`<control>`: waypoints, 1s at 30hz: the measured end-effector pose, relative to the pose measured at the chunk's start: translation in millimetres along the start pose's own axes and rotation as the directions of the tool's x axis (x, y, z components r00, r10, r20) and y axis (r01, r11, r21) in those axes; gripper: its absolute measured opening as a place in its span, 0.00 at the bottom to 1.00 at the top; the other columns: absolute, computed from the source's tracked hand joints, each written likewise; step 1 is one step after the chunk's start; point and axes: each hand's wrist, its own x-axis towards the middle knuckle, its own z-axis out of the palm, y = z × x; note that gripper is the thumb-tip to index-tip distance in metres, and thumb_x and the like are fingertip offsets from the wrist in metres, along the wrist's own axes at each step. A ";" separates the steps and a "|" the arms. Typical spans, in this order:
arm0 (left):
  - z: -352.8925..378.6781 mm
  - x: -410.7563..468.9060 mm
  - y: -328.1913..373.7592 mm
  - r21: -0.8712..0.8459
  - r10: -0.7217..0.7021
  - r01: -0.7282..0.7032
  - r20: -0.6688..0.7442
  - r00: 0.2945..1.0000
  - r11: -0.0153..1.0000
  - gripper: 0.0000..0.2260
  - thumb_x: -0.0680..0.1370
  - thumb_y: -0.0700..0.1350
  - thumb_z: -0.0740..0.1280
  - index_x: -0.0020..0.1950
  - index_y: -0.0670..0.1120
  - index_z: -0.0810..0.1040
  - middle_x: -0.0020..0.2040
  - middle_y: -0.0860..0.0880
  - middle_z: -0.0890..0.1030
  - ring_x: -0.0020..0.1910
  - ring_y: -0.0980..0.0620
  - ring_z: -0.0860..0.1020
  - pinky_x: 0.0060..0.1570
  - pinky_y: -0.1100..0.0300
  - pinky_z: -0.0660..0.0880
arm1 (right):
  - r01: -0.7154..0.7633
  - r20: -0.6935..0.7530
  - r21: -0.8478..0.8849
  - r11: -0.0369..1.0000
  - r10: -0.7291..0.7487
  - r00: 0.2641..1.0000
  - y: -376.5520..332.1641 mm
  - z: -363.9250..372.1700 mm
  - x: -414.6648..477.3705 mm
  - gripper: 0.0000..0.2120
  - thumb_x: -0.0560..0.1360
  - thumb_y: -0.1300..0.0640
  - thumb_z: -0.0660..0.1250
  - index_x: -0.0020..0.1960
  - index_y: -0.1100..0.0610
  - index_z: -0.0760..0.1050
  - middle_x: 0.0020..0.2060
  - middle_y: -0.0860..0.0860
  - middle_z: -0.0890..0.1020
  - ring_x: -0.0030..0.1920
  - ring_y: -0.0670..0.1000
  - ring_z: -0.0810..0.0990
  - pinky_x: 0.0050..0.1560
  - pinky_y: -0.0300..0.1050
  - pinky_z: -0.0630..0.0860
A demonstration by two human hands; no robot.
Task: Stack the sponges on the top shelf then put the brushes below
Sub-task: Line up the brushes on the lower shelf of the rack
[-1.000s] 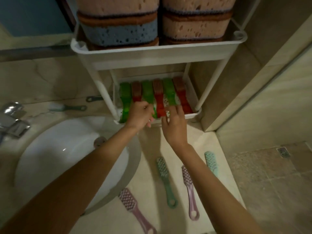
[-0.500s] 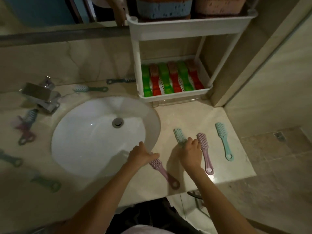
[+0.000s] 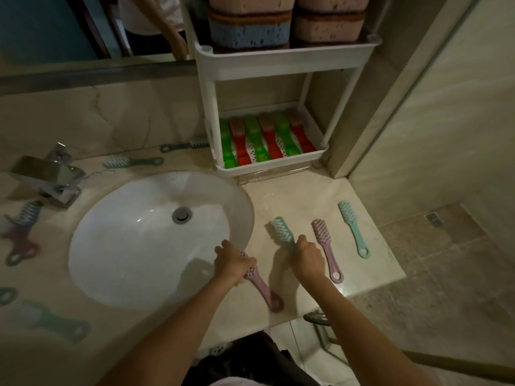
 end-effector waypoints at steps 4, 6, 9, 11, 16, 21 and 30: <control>-9.5 3.5 11.8 -0.235 0.001 -0.005 -0.017 1.000 0.972 0.19 0.72 0.41 0.68 0.58 0.39 0.65 0.53 0.39 0.78 0.38 0.45 0.80 0.18 0.65 0.72 | 0.016 -0.010 0.043 0.999 -0.015 1.000 -3.1 -12.3 6.0 0.11 0.77 0.59 0.60 0.56 0.64 0.69 0.52 0.62 0.81 0.52 0.61 0.80 0.45 0.50 0.74; -15.4 7.4 23.7 -0.380 0.029 -0.054 -0.071 0.997 0.923 0.11 0.72 0.39 0.66 0.49 0.40 0.65 0.41 0.42 0.77 0.28 0.51 0.74 0.16 0.68 0.68 | 0.034 -0.031 0.068 0.997 -0.032 0.999 -6.8 -25.7 12.9 0.12 0.76 0.58 0.61 0.56 0.64 0.69 0.52 0.61 0.81 0.52 0.61 0.79 0.45 0.49 0.74; -29.2 14.1 55.2 -0.513 0.104 -0.158 -0.132 0.986 0.844 0.09 0.70 0.36 0.65 0.45 0.41 0.65 0.38 0.43 0.74 0.29 0.52 0.72 0.21 0.67 0.69 | 0.056 -0.101 0.140 0.989 -0.042 0.994 -17.7 -51.5 27.6 0.13 0.76 0.59 0.63 0.57 0.64 0.69 0.51 0.62 0.81 0.50 0.62 0.79 0.45 0.52 0.75; -39.5 20.4 81.9 -0.560 0.170 -0.229 -0.157 0.973 0.796 0.11 0.70 0.37 0.66 0.49 0.42 0.68 0.44 0.44 0.76 0.37 0.50 0.76 0.27 0.66 0.74 | 0.062 -0.148 0.199 0.978 -0.032 0.989 -25.7 -69.4 43.4 0.13 0.75 0.60 0.63 0.57 0.64 0.67 0.50 0.64 0.80 0.48 0.64 0.79 0.42 0.52 0.74; -62.2 35.2 146.3 -0.624 0.232 -0.349 -0.264 0.936 0.699 0.09 0.74 0.36 0.66 0.53 0.42 0.69 0.43 0.49 0.76 0.43 0.49 0.79 0.49 0.50 0.81 | 0.117 -0.265 0.253 0.960 -0.048 0.963 -36.9 -107.5 90.9 0.16 0.75 0.62 0.62 0.59 0.65 0.63 0.50 0.65 0.80 0.48 0.66 0.78 0.39 0.51 0.68; -73.2 65.0 179.4 -0.671 0.184 -0.374 -0.339 0.923 0.640 0.09 0.75 0.32 0.62 0.47 0.43 0.65 0.38 0.51 0.69 0.39 0.51 0.73 0.44 0.52 0.77 | 0.157 -0.276 0.198 0.968 -0.099 0.956 -41.5 -128.4 129.1 0.17 0.75 0.62 0.64 0.60 0.65 0.63 0.51 0.64 0.80 0.51 0.66 0.78 0.45 0.56 0.74; -78.1 101.6 187.0 -0.864 -0.029 -0.197 -0.237 0.971 0.464 0.12 0.78 0.33 0.61 0.60 0.41 0.69 0.54 0.45 0.70 0.54 0.47 0.73 0.57 0.52 0.76 | 0.247 -0.197 0.127 0.961 -0.219 0.956 -51.1 -138.0 174.1 0.20 0.75 0.57 0.64 0.62 0.64 0.63 0.53 0.64 0.80 0.53 0.65 0.79 0.48 0.55 0.75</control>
